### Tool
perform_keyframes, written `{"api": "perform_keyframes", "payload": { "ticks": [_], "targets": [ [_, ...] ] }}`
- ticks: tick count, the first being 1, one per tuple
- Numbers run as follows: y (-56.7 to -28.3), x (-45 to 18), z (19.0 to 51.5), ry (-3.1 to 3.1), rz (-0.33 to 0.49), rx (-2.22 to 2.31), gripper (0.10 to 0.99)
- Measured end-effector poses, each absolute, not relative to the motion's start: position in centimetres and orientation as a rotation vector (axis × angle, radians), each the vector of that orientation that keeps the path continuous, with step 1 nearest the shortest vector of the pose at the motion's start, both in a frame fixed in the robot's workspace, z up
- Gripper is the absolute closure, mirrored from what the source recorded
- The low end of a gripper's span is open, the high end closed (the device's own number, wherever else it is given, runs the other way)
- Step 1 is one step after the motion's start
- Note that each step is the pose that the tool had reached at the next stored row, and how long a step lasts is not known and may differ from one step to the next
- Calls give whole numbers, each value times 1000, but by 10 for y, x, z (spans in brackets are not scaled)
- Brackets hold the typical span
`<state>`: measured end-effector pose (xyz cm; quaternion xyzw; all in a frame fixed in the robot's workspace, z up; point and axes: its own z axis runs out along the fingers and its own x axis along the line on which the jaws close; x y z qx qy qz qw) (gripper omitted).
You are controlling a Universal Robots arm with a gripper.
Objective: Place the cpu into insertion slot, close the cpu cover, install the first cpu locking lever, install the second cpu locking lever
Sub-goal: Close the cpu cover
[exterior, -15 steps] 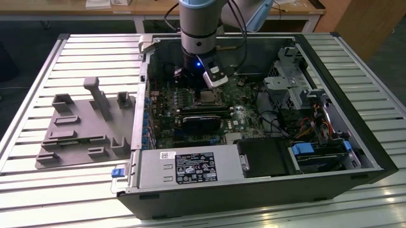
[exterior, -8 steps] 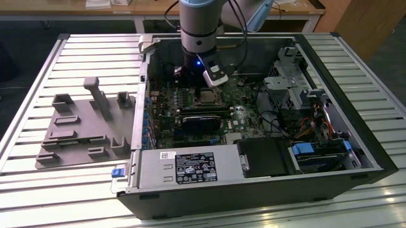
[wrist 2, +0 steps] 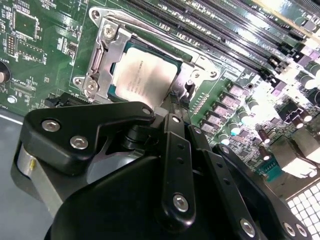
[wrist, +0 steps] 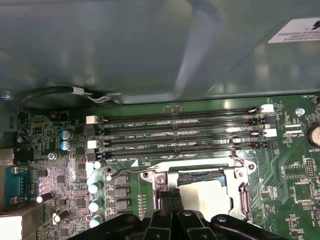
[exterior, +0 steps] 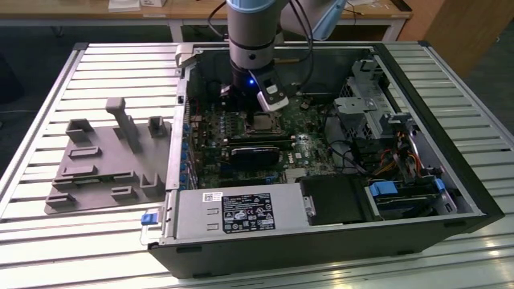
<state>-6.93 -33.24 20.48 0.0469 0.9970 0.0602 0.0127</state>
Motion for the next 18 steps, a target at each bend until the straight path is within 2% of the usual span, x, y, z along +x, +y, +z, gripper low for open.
{"api": "perform_keyframes", "payload": {
  "ticks": [18],
  "targets": [
    [-335,-67,200,3105,248,147,984]
  ]
}}
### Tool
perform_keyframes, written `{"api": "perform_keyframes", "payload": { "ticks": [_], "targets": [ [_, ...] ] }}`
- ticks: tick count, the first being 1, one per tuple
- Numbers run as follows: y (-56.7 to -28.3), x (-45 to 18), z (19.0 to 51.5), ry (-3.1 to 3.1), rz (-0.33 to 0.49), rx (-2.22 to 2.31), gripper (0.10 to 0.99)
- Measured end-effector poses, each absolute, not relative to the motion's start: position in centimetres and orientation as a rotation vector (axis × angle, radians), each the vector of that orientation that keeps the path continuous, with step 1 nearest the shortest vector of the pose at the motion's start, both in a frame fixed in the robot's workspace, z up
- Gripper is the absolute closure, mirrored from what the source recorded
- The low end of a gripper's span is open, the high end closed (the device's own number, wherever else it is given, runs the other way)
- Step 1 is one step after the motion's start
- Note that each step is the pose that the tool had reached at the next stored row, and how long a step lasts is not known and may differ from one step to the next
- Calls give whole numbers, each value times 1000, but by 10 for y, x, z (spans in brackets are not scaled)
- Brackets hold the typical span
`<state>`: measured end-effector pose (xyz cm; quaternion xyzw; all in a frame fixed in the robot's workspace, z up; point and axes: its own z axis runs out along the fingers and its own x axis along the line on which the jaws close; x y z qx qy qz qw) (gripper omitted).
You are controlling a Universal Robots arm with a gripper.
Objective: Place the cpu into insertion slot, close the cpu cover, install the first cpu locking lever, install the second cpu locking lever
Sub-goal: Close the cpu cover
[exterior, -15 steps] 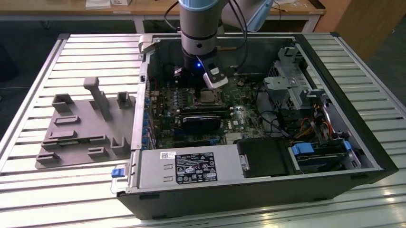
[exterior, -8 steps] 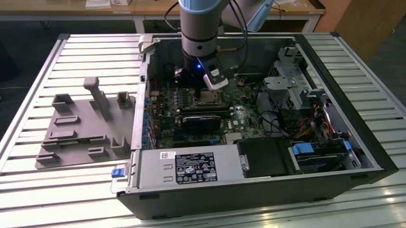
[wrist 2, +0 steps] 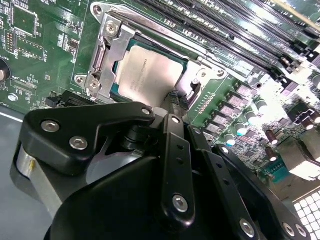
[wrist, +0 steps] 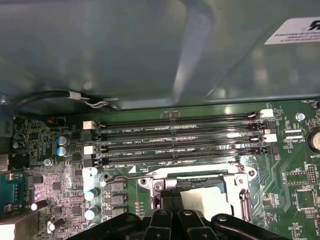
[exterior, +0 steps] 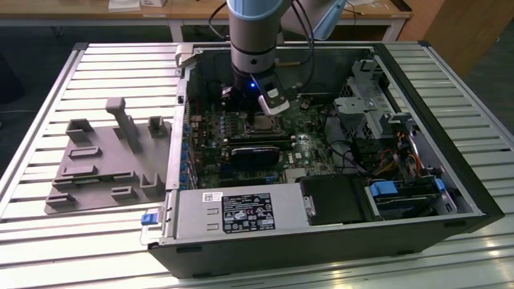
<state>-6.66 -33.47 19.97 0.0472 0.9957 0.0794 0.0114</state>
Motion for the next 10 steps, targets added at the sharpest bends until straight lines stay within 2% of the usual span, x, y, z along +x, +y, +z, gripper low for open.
{"api": "perform_keyframes", "payload": {
  "ticks": [10],
  "targets": [
    [-335,-67,201,3105,251,147,984]
  ]
}}
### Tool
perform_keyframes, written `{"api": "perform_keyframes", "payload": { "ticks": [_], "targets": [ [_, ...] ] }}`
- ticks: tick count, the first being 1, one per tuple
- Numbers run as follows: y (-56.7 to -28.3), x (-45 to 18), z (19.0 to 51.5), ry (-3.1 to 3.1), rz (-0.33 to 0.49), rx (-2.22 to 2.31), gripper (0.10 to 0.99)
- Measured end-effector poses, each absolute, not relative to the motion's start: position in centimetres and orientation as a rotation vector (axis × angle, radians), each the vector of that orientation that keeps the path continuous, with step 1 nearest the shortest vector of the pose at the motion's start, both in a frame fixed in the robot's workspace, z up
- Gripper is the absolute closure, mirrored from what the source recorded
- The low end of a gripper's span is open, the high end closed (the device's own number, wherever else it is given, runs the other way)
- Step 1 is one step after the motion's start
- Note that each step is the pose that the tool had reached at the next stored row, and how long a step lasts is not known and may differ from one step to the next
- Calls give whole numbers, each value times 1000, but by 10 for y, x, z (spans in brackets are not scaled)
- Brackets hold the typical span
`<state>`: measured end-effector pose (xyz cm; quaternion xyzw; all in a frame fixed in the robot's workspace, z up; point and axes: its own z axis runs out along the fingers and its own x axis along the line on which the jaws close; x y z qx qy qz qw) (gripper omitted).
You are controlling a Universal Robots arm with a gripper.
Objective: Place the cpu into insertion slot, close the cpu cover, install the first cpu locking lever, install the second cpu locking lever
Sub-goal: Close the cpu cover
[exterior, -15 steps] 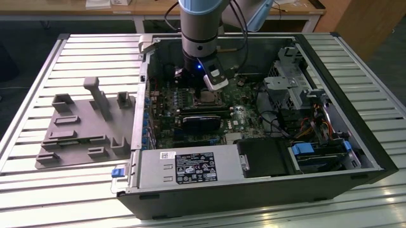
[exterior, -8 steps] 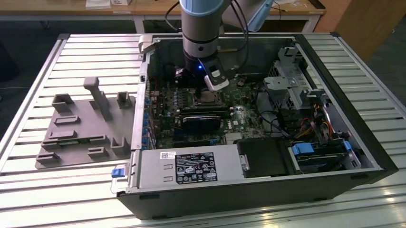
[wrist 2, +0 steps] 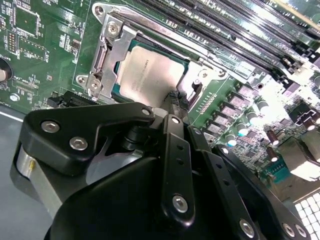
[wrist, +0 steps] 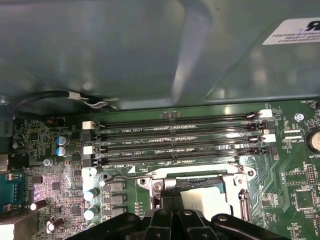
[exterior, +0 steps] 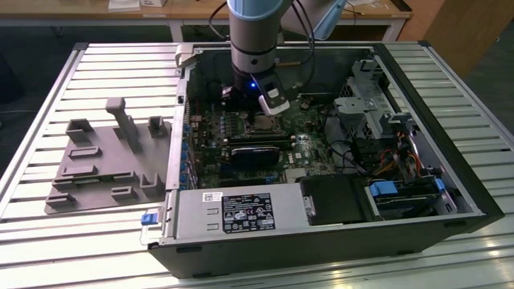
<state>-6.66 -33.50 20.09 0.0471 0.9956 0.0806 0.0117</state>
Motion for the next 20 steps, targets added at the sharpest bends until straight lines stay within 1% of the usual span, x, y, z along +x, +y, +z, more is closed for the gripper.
{"api": "perform_keyframes", "payload": {
  "ticks": [3,9,20],
  "targets": [
    [-335,-67,202,3104,254,147,984],
    [-337,-69,201,3103,285,147,984],
    [-341,-69,198,3101,307,148,984]
  ]
}}
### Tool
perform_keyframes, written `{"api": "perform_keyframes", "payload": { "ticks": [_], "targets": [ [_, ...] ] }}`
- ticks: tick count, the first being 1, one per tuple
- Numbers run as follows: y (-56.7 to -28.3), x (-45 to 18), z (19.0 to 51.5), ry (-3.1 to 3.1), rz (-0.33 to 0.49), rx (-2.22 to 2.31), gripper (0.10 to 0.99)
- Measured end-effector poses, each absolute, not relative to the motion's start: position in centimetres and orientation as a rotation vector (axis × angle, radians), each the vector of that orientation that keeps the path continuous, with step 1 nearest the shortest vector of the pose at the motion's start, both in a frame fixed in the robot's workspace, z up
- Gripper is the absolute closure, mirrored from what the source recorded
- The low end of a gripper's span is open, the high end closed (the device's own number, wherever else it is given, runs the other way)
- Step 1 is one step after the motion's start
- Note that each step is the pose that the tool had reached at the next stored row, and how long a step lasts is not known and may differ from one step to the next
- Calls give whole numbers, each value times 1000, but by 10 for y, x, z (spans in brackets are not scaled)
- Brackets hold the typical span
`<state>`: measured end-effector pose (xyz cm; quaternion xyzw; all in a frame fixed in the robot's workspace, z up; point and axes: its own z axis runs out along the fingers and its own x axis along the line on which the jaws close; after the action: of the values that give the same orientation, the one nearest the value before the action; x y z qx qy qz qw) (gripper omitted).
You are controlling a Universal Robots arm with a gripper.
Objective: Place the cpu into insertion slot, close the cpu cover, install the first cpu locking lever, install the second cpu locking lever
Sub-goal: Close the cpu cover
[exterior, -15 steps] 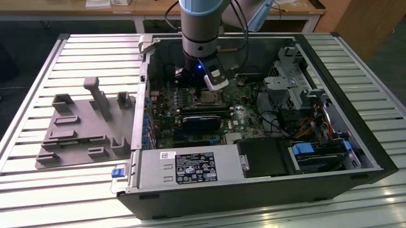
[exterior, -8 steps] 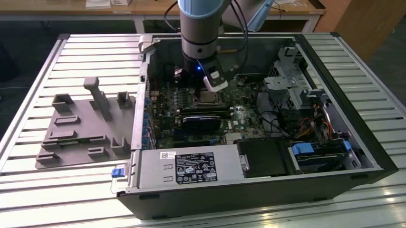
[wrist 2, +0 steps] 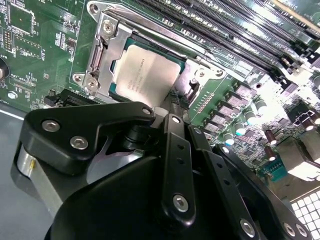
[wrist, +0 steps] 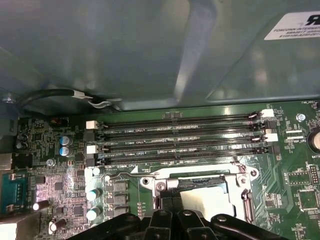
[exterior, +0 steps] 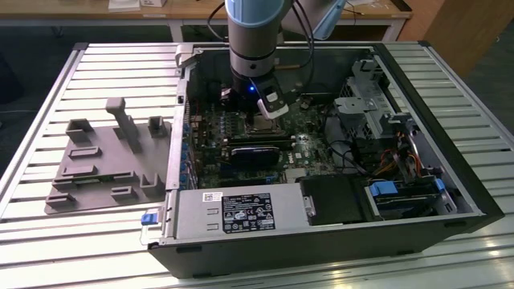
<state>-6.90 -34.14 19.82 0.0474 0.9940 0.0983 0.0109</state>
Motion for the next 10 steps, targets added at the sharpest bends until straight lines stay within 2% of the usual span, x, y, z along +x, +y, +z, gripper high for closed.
{"api": "perform_keyframes", "payload": {
  "ticks": [10],
  "targets": [
    [-341,-67,199,3101,308,148,984]
  ]
}}
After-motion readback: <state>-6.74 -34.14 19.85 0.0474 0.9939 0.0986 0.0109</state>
